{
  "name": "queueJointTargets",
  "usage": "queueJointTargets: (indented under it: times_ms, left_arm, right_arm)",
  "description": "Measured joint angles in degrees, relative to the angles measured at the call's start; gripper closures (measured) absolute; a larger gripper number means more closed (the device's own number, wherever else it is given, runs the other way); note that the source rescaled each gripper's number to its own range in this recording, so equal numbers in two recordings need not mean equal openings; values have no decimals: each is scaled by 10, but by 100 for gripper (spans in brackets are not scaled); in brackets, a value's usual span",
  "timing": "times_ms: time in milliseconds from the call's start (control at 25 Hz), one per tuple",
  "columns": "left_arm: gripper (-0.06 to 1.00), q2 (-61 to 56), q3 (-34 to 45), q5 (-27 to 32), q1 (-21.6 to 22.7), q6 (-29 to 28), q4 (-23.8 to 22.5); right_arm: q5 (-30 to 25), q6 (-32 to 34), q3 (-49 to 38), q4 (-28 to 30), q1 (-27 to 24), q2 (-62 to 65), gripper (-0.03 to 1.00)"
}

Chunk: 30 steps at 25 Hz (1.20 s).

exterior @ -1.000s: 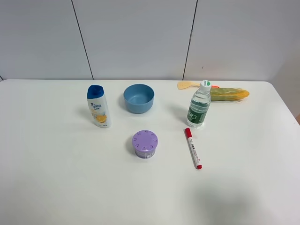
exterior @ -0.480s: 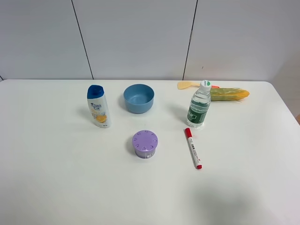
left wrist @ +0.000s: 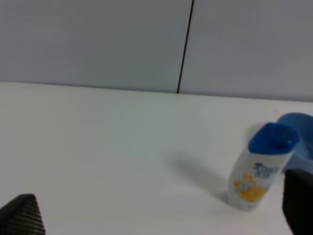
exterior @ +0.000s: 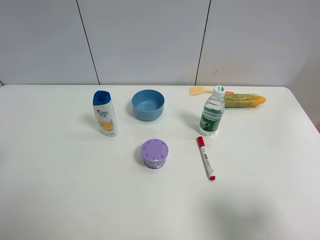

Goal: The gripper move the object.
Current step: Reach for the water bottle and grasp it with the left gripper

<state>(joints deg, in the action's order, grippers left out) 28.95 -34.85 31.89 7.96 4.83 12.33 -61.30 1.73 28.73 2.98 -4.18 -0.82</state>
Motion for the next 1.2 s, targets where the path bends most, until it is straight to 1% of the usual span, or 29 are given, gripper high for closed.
queueJointTargets:
  times_ms: [120,200,320,480,560,640,800,920,1000,1200]
  left_arm:
    - [-6,70,0,-74,0,14,5]
    - [-6,116,0,-112,-1,18,5]
    - [-6,176,0,-168,-24,20,5]
    - [-6,253,0,-256,-90,19,5]
    - [-6,287,0,-302,-135,16,5]
    - [-6,321,-2,-336,-180,14,7]
    - [-6,381,-29,-355,-267,13,7]
    - [-6,420,-60,-360,-320,13,8]
    - [-6,444,-80,-363,-351,13,9]
    - [-6,506,-120,-376,-409,13,9]
  right_arm:
    - [0,0,0,0,0,0,-3]
    - [0,0,0,0,0,0,-3]
    - [0,0,0,0,0,0,-3]
    - [0,0,0,0,0,0,-3]
    - [0,0,0,0,0,0,-3]
    - [0,0,0,0,0,0,-3]
    - [0,0,0,0,0,0,-3]
    - [0,0,0,0,0,0,-3]
    - [0,0,0,0,0,0,-3]
    - [0,0,0,0,0,0,-3]
